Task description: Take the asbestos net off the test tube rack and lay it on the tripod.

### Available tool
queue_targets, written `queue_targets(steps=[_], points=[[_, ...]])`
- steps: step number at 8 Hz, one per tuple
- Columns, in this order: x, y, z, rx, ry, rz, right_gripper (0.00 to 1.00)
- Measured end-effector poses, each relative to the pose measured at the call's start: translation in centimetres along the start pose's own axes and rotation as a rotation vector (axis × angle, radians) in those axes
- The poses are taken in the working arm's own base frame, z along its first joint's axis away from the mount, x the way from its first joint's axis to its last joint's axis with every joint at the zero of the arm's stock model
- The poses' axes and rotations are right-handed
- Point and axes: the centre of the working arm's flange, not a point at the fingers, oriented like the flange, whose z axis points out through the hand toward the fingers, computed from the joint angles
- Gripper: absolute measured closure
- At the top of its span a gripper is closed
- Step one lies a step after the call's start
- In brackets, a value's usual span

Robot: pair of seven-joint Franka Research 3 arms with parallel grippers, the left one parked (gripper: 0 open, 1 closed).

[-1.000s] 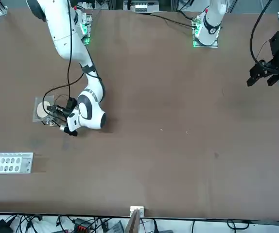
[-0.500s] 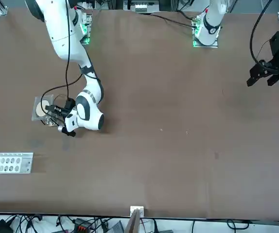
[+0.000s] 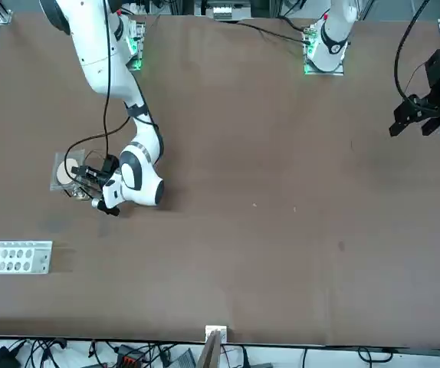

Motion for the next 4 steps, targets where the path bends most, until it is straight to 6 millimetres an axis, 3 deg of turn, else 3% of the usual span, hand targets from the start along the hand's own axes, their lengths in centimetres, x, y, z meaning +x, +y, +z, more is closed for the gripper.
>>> queue_targets(steps=[4], points=[[0.16, 0.22, -0.35, 0.006, 0.005, -0.033, 0.58]])
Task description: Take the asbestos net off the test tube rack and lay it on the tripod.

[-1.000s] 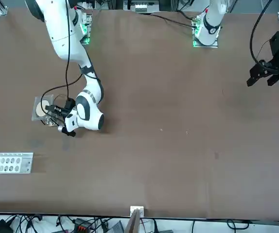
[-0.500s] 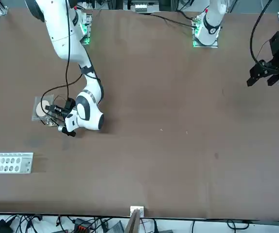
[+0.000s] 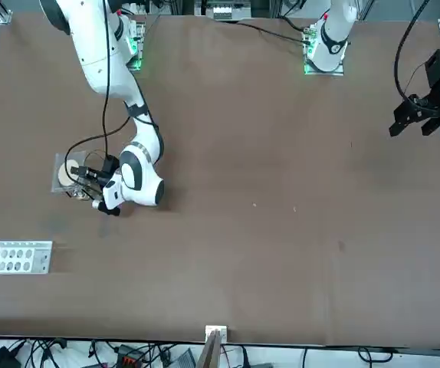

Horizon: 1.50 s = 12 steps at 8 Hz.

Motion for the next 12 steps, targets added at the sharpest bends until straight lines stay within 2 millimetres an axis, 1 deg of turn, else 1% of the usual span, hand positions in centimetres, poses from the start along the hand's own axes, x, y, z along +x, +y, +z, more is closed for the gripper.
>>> queue_targets(steps=[2, 3, 4, 5, 6, 7, 8, 9, 10, 11, 12], points=[[0.0, 0.1, -0.6, 0.005, 0.008, -0.005, 0.26], [-0.1, 0.2, -1.0, 0.011, 0.014, -0.026, 0.04], [0.0, 0.5, -1.9, 0.04, 0.01, -0.056, 0.01], [0.0, 1.3, -3.4, 0.101, -0.007, -0.087, 0.01], [0.0, 2.8, -5.4, 0.165, -0.026, -0.121, 0.01], [-0.1, 5.2, -7.6, 0.225, -0.048, -0.158, 0.01], [-0.1, 8.3, -9.5, 0.284, -0.068, -0.189, 0.0], [0.1, 11.8, -11.0, 0.343, -0.077, -0.217, 0.01], [0.4, 15.3, -12.1, 0.399, -0.079, -0.246, 0.01], [0.9, 18.9, -12.5, 0.47, -0.073, -0.269, 0.0], [1.7, 22.7, -12.1, 0.563, -0.062, -0.288, 0.01]])
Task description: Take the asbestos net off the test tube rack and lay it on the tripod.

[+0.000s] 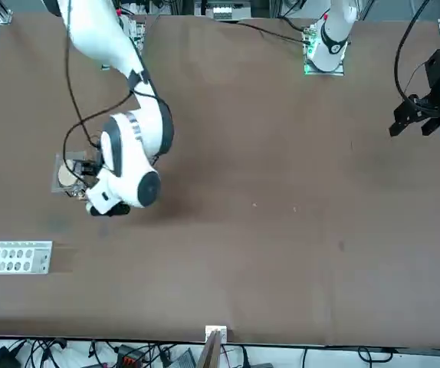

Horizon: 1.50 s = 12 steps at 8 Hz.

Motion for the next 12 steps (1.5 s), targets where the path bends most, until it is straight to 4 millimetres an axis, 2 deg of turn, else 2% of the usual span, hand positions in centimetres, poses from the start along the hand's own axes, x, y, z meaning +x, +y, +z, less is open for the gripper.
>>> queue_targets(steps=[1, 3, 4, 5, 9, 10, 12], points=[[-0.4, 4.3, -0.9, 0.096, 0.019, -0.032, 0.0], [-1.5, 13.5, -1.0, 0.262, 0.087, -0.108, 0.0], [-2.2, 16.8, -0.6, 0.342, 0.114, -0.138, 0.0], [-2.8, 19.2, -0.2, 0.42, 0.137, -0.153, 0.0], [-5.7, 27.4, 0.7, 0.698, 0.266, -0.091, 0.0], [-6.5, 28.5, 1.2, 0.728, 0.289, -0.054, 0.0], [-8.9, 29.1, 2.3, 0.755, 0.319, -0.008, 0.0]])
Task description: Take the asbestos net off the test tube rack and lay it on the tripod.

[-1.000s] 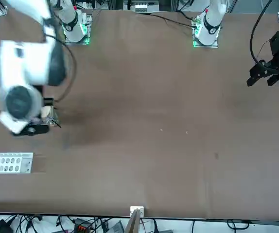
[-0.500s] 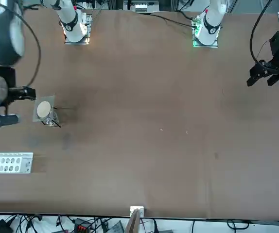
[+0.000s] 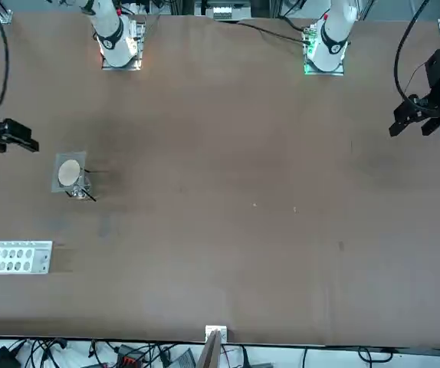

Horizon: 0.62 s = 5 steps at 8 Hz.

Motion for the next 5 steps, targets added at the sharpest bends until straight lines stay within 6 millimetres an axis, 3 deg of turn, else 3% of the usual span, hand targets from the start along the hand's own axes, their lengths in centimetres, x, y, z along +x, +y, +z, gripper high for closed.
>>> queue_targets(steps=[5], points=[[-8.0, 0.3, 1.4, 0.031, 0.029, -0.013, 0.0]])
